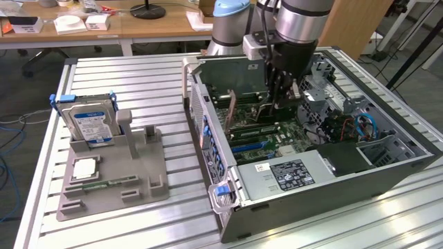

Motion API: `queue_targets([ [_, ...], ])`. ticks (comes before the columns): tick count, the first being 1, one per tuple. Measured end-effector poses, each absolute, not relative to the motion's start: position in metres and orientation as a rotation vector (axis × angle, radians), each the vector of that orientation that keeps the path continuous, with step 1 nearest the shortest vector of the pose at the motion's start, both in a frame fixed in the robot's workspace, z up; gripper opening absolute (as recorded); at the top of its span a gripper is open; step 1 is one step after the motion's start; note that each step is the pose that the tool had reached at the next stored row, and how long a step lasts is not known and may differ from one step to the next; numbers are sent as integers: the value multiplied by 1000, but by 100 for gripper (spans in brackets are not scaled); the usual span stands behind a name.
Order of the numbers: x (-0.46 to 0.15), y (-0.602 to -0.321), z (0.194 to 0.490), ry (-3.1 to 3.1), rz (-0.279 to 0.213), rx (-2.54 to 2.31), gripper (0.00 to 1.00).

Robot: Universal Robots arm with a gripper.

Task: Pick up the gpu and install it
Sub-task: 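Insert the gpu into the slot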

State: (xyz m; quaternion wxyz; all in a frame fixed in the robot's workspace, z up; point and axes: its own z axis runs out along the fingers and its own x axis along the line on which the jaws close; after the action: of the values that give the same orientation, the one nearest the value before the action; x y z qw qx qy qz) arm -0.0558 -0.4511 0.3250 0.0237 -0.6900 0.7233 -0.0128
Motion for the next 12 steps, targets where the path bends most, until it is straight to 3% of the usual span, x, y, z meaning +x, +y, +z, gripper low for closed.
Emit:
queue_targets([
  [12, -58, -451, 312, 2248, -40, -2126, 26],
])
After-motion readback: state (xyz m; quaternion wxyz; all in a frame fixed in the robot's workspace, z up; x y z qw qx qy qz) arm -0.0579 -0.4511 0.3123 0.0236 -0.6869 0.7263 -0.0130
